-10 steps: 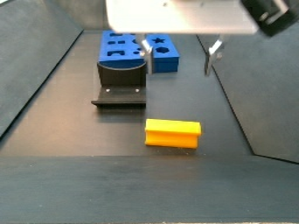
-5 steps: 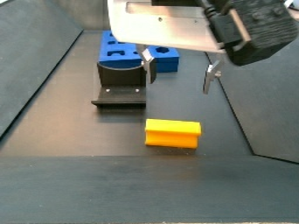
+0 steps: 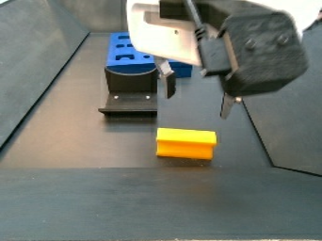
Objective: Pick up the arch object. Move up. Place the arch object on the fixture. Regrasp the arch object. Rotate the arch object. Move to above the board. Insert the arch object.
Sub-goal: Pick up the arch object.
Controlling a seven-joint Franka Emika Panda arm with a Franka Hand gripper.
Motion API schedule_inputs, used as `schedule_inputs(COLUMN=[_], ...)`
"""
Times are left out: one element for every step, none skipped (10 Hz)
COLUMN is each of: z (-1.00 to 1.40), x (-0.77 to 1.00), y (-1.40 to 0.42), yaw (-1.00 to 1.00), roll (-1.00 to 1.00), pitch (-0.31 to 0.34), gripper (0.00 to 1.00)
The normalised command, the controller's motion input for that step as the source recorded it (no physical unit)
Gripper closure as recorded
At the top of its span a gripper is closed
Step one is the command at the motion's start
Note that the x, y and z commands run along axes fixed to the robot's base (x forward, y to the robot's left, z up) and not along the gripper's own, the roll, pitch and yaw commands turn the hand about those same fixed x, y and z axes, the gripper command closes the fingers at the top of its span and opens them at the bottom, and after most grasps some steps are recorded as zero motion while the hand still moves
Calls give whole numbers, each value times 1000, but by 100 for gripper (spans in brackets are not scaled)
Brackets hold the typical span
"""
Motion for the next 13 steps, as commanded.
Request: schedule_inputs(z=[-334,-271,-271,-289,-111,0,-37,-206,-474,-700,-914,-949,-549], x=[29,20,0,80,54,49,226,289,229,180,74,60,0], y=[0,0,0,0,0,-6,0,66,160,171,169,171,0], yaw=[-769,-774,-791,-746,-691,-609,-520,-506,-537,-643,-774,-794,-791], roll=[-257,-260,-243,-270,-349,-441,-480,-444,-286,-166,-70,-63,-190], pitch=[-59,-107,-117,-99,-131,-149,-27,0,19,36,19,4,0], gripper=[0,0,0,0,0,0,0,0,0,0,0,0,0])
